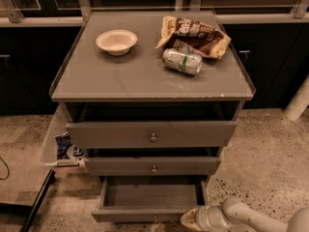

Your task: Close bottom drawer

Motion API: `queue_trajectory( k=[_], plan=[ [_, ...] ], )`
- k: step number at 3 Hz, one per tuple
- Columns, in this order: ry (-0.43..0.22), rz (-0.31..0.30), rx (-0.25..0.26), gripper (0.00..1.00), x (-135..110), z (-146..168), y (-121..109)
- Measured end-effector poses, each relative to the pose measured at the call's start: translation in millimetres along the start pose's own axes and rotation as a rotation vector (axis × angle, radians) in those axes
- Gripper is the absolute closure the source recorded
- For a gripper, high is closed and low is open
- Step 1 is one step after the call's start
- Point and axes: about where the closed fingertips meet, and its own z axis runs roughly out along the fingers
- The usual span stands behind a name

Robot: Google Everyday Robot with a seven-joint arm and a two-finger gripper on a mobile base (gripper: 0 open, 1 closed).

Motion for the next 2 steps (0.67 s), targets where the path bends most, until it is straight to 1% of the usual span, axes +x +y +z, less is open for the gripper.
queue_trajectory(
  k=[1,2],
  plan=[
    [-0.016,0.018,-0.017,0.12,2.7,4.4,1.0],
    [-0.027,0.024,0.010,0.14,2.3,8.8,-11.3]
  ],
)
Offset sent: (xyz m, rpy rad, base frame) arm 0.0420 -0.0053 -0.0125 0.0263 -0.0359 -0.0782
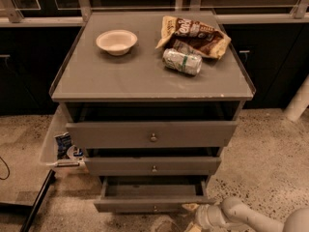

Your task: Close bottom drawer

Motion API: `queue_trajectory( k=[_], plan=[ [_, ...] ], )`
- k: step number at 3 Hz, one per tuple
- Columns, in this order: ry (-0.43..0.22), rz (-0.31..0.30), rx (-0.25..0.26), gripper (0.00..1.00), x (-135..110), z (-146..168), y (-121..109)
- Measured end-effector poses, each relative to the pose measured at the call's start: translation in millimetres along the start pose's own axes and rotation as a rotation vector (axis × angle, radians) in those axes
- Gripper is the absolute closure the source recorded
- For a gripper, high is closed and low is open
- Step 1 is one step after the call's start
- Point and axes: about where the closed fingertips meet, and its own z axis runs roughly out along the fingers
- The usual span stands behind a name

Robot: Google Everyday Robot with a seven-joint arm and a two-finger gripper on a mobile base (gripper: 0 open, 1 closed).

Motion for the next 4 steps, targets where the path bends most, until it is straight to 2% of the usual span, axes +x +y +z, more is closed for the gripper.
queue_trajectory(
  k=[2,3,4],
  plan=[
    [-0.022,-0.055,0.033,0.61,-18.8,5.6,-42.6],
    [-0.010,-0.103,0.057,0.84,-33.6,-0.8,-76.8],
    [-0.009,-0.105,0.062,0.81,-34.2,-1.2,-80.0]
  ],
)
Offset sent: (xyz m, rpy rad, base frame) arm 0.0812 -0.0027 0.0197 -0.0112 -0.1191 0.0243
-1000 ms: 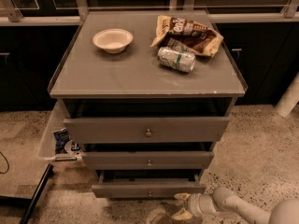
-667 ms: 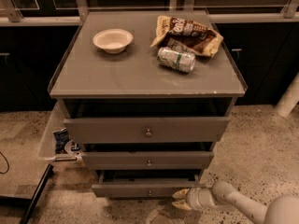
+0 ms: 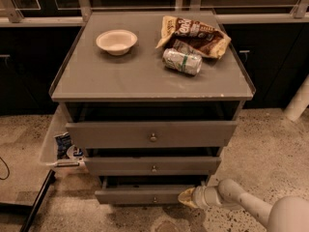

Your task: Close bottom drawer

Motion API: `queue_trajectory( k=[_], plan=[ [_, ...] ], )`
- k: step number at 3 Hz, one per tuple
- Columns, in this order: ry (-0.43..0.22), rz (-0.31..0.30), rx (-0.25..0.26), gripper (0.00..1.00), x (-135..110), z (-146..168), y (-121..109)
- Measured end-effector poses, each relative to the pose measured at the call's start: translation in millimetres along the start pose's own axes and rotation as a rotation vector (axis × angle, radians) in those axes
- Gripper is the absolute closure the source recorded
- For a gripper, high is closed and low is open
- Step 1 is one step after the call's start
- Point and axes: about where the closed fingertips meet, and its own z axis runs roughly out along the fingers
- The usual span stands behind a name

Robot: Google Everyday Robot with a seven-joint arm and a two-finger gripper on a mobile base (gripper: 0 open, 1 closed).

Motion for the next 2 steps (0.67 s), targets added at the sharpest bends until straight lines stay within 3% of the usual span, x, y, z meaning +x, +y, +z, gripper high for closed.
queue_trajectory(
  k=[2],
  plan=[
    [0.000,0.000,0.000,0.35,0.0,0.1,0.0]
  ],
)
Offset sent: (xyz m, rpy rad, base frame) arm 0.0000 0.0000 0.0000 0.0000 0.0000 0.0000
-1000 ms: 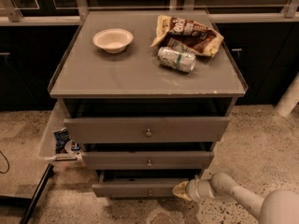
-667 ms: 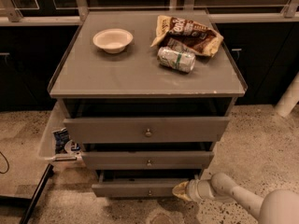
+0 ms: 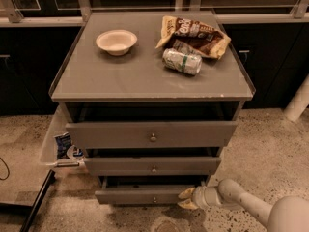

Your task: Close bottom drawer

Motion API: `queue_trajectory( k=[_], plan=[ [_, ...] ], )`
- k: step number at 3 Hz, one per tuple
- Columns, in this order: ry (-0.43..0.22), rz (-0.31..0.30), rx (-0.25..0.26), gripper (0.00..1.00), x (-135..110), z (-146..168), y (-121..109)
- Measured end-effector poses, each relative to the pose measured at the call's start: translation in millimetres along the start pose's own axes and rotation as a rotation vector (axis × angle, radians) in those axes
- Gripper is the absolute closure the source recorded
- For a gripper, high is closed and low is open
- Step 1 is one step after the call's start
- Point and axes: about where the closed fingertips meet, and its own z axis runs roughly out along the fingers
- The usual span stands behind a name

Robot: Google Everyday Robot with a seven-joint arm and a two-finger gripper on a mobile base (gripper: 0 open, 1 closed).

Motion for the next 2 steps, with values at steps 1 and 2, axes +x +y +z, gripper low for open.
queue_trajectory(
  k=[1,2],
  plan=[
    [0.000,0.000,0.000,0.12,0.0,0.0,0.0],
    [0.000,0.000,0.000,0.00,0.0,0.1,0.1]
  ],
)
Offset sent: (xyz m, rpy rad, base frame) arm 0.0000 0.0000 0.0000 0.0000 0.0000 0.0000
